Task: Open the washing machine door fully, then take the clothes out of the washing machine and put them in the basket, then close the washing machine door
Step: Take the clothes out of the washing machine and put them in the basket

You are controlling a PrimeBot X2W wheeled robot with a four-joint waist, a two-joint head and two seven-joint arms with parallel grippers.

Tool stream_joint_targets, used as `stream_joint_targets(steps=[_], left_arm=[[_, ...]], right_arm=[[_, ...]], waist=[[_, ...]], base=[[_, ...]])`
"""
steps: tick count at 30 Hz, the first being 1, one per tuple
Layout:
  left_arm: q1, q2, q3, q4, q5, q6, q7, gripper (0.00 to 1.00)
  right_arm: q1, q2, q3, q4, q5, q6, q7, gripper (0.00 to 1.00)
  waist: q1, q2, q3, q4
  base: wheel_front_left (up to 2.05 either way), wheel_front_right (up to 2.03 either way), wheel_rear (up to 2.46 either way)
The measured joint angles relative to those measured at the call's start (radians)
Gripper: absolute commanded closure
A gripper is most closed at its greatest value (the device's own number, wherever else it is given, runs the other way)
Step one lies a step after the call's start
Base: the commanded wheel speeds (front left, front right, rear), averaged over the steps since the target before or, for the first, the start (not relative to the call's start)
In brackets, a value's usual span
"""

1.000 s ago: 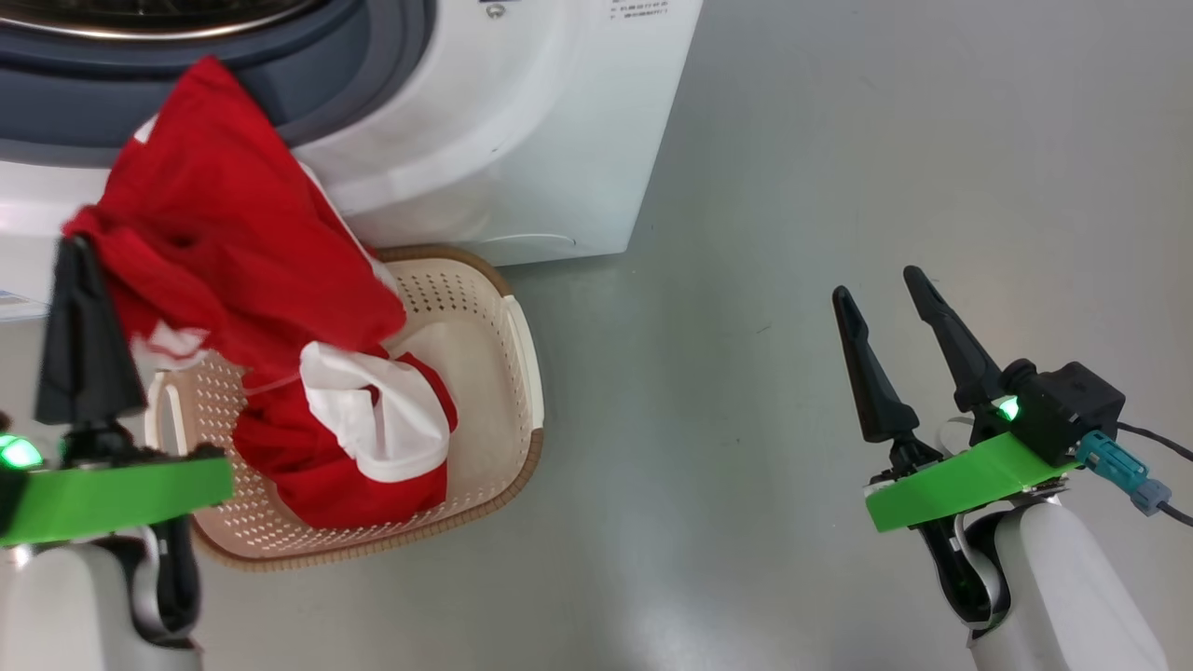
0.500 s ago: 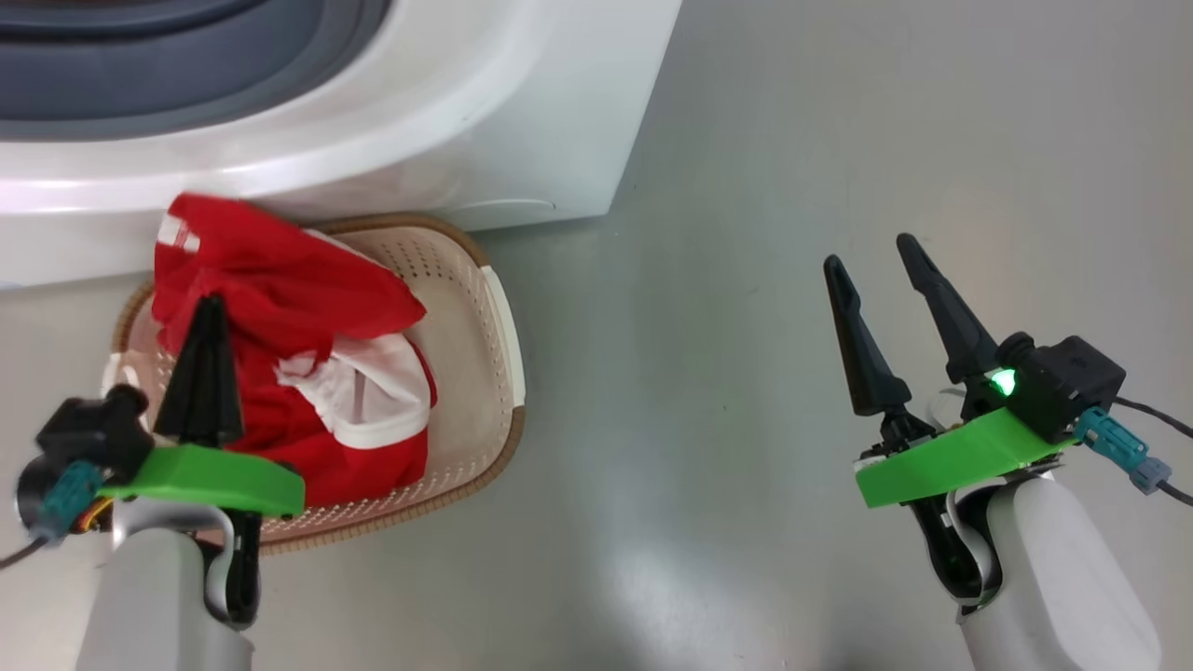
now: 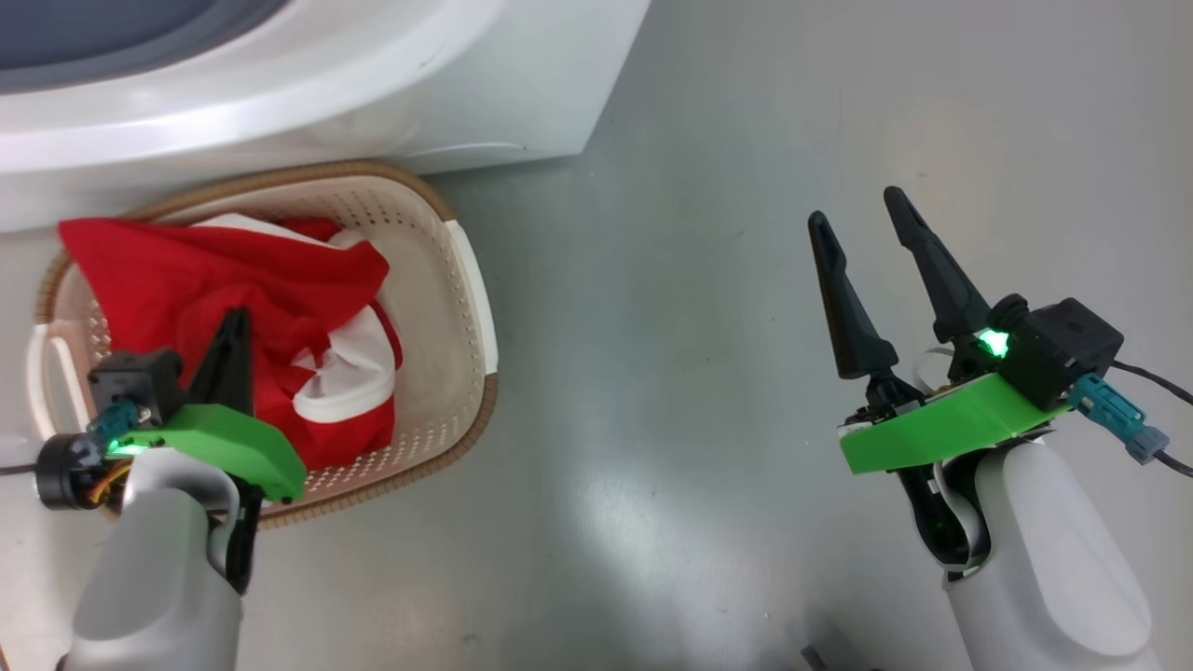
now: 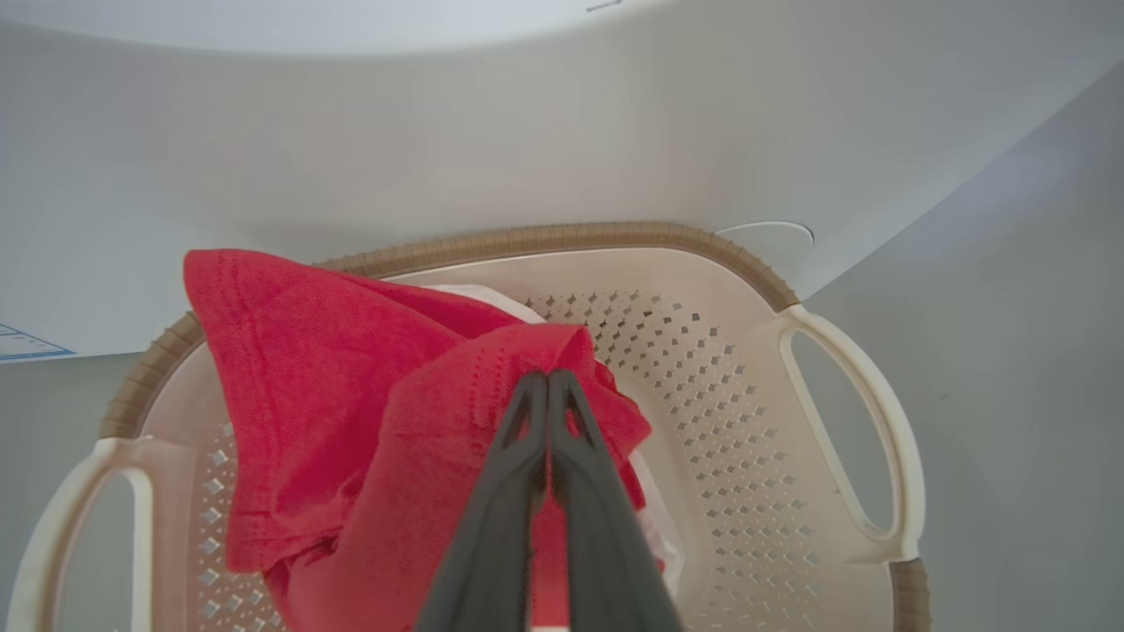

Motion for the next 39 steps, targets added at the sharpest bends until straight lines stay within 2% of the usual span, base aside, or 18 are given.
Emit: stream_joint_targets(steps=[11, 17, 18, 21, 22, 23, 24, 39], left_arm=[[-0.126, 0.047, -0.049, 0.217, 0.000, 0.000, 0.000, 1.00], [-0.181, 0.048, -0.083, 0.306, -0.019, 0.000, 0.000, 1.00], [-0.185, 0.048, -0.088, 0.315, -0.026, 0.000, 0.000, 0.95], [-0.203, 0.050, -0.093, 0.345, -0.048, 0.000, 0.000, 0.59], [-0.207, 0.051, -0.096, 0.350, -0.053, 0.000, 0.000, 0.51], [-0.212, 0.053, -0.098, 0.357, -0.056, 0.000, 0.000, 0.15], [-0.217, 0.054, -0.101, 0.361, -0.056, 0.000, 0.000, 0.00], [-0.211, 0.061, -0.120, 0.334, -0.109, 0.000, 0.000, 0.00]], right_arm=[[-0.025, 0.012, 0.015, -0.005, -0.002, 0.000, 0.000, 0.00], [-0.053, 0.022, 0.017, -0.007, -0.003, 0.000, 0.000, 0.00], [-0.057, 0.023, 0.017, -0.007, -0.003, 0.000, 0.000, 0.00], [-0.057, 0.024, 0.017, -0.007, -0.003, 0.000, 0.000, 0.00], [-0.057, 0.024, 0.017, -0.007, -0.003, 0.000, 0.000, 0.00], [-0.057, 0.024, 0.017, -0.007, -0.003, 0.000, 0.000, 0.00], [-0.057, 0.024, 0.017, -0.007, -0.003, 0.000, 0.000, 0.00], [-0.056, 0.024, 0.014, 0.003, -0.021, 0.000, 0.000, 0.00]], waist=[[-0.0001, -0.0001, 0.067, -0.026], [0.0000, 0.0000, 0.098, -0.036], [0.0000, 0.0000, 0.101, -0.037], [0.0000, -0.0001, 0.108, -0.040], [0.0000, 0.0000, 0.110, -0.041], [0.0000, 0.0000, 0.110, -0.041], [0.0000, 0.0000, 0.110, -0.041], [0.0000, -0.0001, 0.065, -0.027]], base=[[0.00, 0.00, 0.00], [0.00, 0.00, 0.00], [0.00, 0.00, 0.00], [0.00, 0.00, 0.00], [0.00, 0.00, 0.00], [0.00, 0.00, 0.00], [0.00, 0.00, 0.00], [0.00, 0.00, 0.00]])
